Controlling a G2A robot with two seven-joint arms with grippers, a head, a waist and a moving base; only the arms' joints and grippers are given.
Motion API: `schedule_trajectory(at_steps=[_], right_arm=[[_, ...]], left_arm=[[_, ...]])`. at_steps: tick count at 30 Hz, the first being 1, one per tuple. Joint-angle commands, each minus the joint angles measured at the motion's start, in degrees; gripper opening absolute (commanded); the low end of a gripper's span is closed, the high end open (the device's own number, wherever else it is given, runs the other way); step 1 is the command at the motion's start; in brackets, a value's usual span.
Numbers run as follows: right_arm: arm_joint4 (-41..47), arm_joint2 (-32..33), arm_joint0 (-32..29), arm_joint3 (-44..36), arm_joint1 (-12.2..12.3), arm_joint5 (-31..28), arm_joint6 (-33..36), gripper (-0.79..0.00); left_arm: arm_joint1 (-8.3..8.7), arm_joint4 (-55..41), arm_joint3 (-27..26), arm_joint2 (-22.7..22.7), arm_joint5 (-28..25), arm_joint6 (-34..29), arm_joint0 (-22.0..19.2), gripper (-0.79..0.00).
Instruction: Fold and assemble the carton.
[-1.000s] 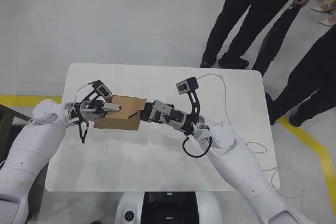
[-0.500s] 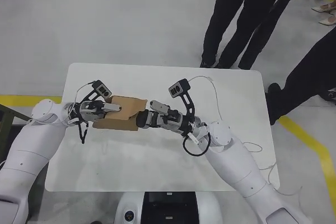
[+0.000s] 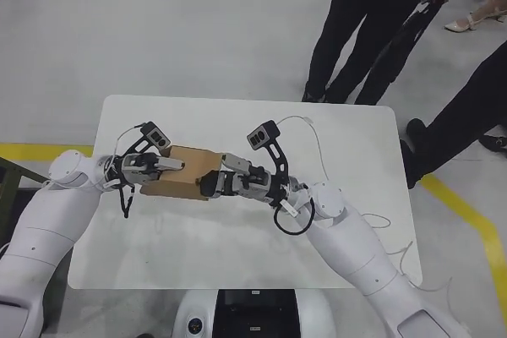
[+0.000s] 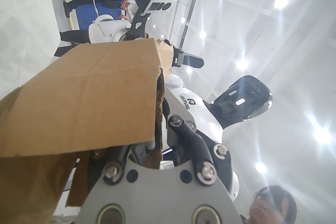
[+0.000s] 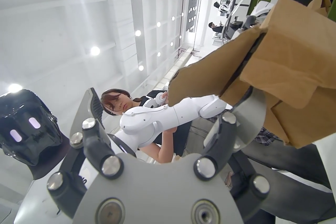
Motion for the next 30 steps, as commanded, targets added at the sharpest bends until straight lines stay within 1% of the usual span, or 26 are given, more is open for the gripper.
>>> schedule_trajectory(at_steps=[1,6,16,21,30], right_arm=[[0.21,0.33,-0.05,0.11,-0.01,-0.17,0.09,0.0],[0.21,1.46,-0.64,-0.21,0.13,-0.17,0.56,0.0],[0.51,4.66,-1.9,-2.21,0.41,-2.07,-0.78,0.0],[1.09,5.05,-1.33,-1.57,0.27,-1.06,-1.21,0.0],[3.29,3.73,-0.35,0.56,-0.34,2.18,-0.72,0.0]], left_arm=[[-0.04,-0.97,0.14,0.01,0.8,0.0,0.01,-0.785],[-0.19,-3.37,1.26,0.15,2.86,0.0,-0.4,-0.785],[-0.31,-3.31,2.02,0.86,3.24,0.0,-1.05,-0.785],[-0.22,-2.88,1.55,1.04,2.85,0.0,-0.93,-0.785],[0.06,-2.8,1.14,0.94,2.62,0.0,-0.85,-0.785]])
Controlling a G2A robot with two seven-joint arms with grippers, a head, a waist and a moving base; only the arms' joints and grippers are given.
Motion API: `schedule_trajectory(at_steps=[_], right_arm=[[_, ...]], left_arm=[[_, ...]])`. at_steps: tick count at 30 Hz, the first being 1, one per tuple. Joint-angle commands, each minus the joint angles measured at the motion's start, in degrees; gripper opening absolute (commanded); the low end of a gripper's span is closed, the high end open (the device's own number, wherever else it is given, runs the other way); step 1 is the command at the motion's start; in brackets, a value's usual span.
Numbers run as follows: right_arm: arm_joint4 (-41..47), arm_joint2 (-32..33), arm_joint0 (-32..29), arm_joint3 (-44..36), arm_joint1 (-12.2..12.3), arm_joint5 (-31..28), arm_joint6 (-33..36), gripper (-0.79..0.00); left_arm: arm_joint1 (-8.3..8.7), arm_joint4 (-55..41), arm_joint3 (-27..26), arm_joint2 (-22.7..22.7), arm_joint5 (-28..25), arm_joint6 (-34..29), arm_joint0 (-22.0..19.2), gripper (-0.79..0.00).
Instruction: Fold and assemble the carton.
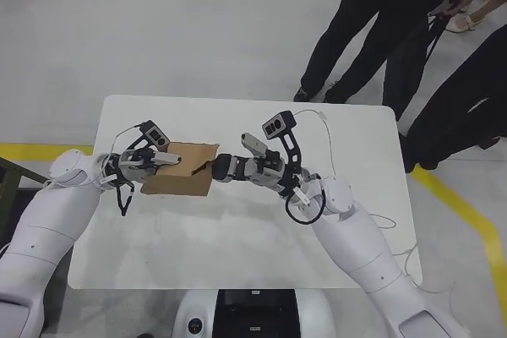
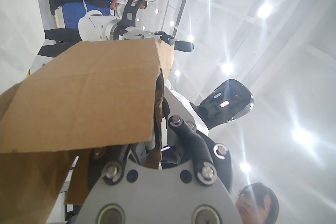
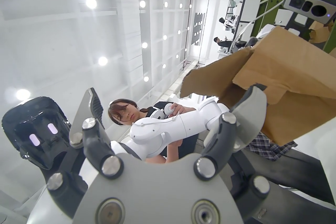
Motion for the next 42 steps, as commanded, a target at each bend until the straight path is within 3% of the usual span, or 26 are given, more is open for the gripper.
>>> schedule_trajectory(at_steps=[1,34,42], right_arm=[[0.77,-0.26,0.33,0.38,-0.14,0.56,0.66,0.0],[-0.74,-2.21,-1.01,0.27,-1.67,-3.37,2.12,0.0],[-4.26,-0.71,-1.08,0.52,-1.47,-7.86,3.78,0.0]], left_arm=[[0.07,-0.01,-0.06,-0.02,0.0,0.0,0.05,-0.785],[0.94,-1.18,-1.53,0.46,-0.79,0.0,1.13,-0.785],[0.94,-0.66,-1.01,0.94,-0.21,0.0,0.81,-0.785]])
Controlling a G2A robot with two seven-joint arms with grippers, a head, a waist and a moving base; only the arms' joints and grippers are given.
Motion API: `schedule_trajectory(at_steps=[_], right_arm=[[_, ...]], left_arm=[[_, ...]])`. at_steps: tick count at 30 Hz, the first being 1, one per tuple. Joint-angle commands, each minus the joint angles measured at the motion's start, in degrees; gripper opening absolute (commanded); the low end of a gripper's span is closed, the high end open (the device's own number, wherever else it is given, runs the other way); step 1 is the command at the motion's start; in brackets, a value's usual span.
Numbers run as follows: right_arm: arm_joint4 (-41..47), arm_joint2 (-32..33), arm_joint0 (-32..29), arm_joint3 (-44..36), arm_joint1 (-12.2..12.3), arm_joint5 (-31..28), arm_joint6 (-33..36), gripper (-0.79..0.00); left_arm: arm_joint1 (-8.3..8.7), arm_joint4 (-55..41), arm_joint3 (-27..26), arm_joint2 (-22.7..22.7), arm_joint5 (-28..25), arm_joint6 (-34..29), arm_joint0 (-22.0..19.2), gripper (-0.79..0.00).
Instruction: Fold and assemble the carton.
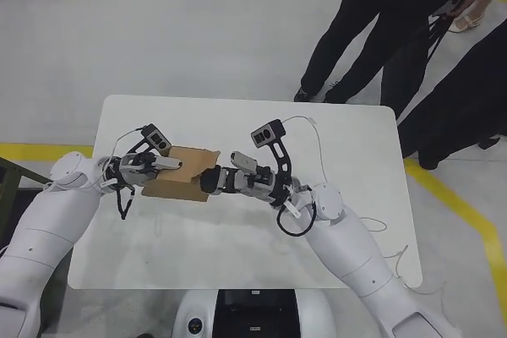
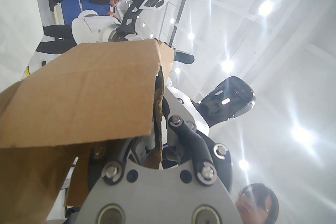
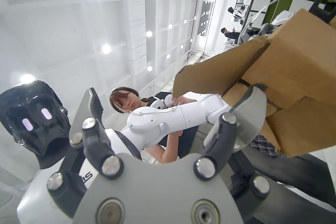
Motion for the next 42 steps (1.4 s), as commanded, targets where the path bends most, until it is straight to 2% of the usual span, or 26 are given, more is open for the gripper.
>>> schedule_trajectory(at_steps=[1,9,13,19,24,29,42], right_arm=[[-1.79,0.91,-0.25,0.01,0.24,-1.19,0.09,0.0],[-8.28,4.16,-1.4,-0.72,1.25,-2.86,-0.68,0.0],[-17.56,6.2,-1.33,-1.9,1.97,-5.54,-2.29,0.0],[-32.78,9.29,-2.88,-6.26,2.96,-6.22,-9.18,0.0],[-46.62,9.87,-4.36,-10.94,3.45,-1.96,-15.38,0.0],[-57.02,8.27,-4.85,-13.39,3.63,3.4,-18.0,0.0],[-67.58,5.68,-3.78,-14.36,4.0,11.24,-16.8,0.0]], left_arm=[[-0.03,0.14,0.38,0.15,0.34,0.0,-0.15,-0.785],[-0.34,1.14,2.69,1.5,1.97,0.0,-1.38,-0.785],[-0.54,2.25,4.21,2.41,2.64,0.0,-2.35,-0.785],[-0.7,4.56,5.79,3.52,2.21,0.0,-3.42,-0.785],[-0.74,6.12,5.68,4.18,1.33,0.0,-3.67,-0.785],[-0.63,6.75,5.22,4.2,0.73,0.0,-3.56,-0.785],[-0.5,6.7,4.53,4.12,0.86,0.0,-3.44,-0.785]])
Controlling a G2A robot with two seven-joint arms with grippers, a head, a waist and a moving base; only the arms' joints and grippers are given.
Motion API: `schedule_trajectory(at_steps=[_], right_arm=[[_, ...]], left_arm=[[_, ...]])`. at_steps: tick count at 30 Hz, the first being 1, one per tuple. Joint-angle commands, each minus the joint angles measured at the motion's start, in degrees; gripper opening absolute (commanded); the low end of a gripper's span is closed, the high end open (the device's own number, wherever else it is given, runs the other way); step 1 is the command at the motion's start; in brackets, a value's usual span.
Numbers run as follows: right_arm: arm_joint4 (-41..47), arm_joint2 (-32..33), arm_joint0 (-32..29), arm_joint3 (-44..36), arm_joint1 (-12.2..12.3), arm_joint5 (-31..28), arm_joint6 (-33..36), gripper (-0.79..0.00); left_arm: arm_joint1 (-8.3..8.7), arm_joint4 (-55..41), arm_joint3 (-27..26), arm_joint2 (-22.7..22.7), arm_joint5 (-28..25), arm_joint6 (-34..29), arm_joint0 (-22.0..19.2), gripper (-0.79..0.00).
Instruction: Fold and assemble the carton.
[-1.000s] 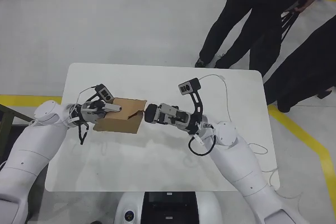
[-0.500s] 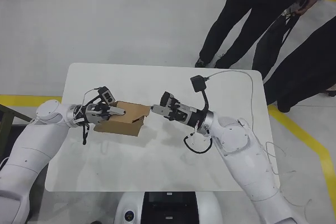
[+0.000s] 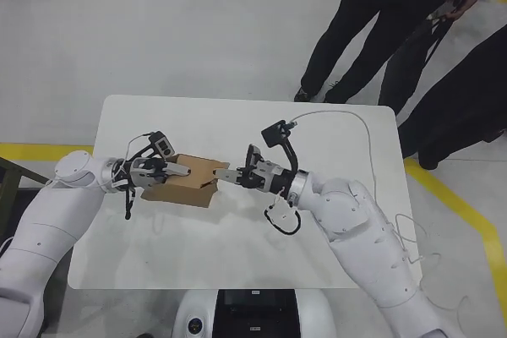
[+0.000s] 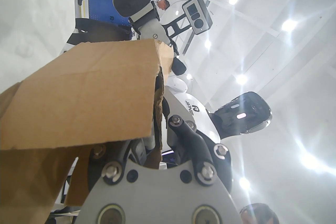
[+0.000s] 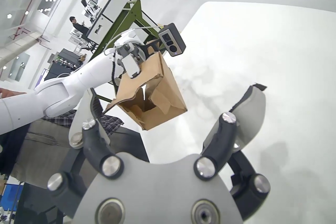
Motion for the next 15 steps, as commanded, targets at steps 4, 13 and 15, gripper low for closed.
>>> schedule_trajectory(at_steps=[4,13,15], right_arm=[[-1.01,-0.47,0.48,0.28,0.05,1.88,0.48,0.0],[-2.06,-1.3,0.68,0.66,0.14,3.68,0.42,0.0],[-2.21,-1.5,0.77,0.91,0.13,4.11,0.37,0.0]], left_arm=[[0.08,-0.48,-0.24,-0.3,0.2,0.0,-0.08,-0.785],[0.22,-2.73,-0.81,-0.46,0.95,0.0,0.15,-0.785],[0.27,-3.02,-1.08,-0.38,1.16,0.0,0.22,-0.785]])
